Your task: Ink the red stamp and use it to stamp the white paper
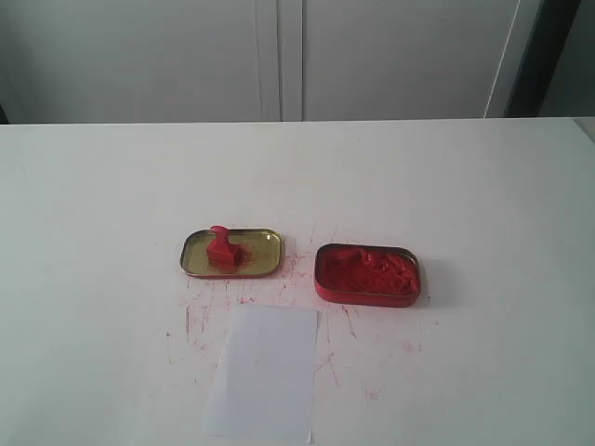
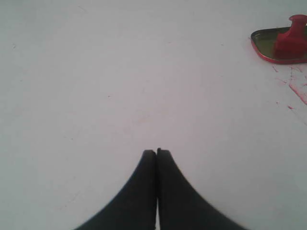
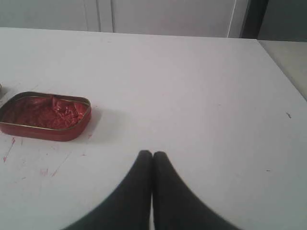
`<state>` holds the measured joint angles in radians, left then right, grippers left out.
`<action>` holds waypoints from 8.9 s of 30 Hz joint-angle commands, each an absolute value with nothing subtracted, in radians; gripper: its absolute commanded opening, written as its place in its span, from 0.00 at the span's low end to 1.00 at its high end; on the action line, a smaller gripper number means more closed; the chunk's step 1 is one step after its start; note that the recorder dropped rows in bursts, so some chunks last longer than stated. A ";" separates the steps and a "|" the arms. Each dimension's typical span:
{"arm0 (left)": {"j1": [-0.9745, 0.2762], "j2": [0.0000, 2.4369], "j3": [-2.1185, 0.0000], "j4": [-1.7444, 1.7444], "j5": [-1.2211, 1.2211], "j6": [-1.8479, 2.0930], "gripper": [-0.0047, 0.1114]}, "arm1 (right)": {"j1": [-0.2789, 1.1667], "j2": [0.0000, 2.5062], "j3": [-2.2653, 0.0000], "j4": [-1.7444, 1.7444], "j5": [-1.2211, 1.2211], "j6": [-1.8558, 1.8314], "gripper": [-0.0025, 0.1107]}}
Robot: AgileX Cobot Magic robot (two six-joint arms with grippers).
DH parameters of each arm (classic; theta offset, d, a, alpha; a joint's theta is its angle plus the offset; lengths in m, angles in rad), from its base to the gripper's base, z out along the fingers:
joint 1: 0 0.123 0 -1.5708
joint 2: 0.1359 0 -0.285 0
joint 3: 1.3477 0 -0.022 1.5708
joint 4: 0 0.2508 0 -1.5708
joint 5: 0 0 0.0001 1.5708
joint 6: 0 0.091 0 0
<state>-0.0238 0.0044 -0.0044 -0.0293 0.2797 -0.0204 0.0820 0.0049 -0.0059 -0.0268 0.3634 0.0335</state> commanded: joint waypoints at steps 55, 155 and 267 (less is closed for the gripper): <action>-0.022 0.000 0.000 -0.029 0.277 -0.023 0.04 | 0.078 0.000 0.000 -0.030 -0.234 0.037 0.02; -0.022 0.000 0.000 -0.029 0.277 -0.023 0.04 | 0.251 1.699 -1.372 0.167 0.818 -0.134 0.02; -0.022 0.000 0.000 -0.029 0.277 -0.023 0.04 | 0.718 2.434 -2.131 0.015 0.952 -0.486 0.13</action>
<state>-0.0238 0.0044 -0.0044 -0.0293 0.2797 -0.0204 0.7182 2.4370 -2.1287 0.0194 0.9441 -0.4826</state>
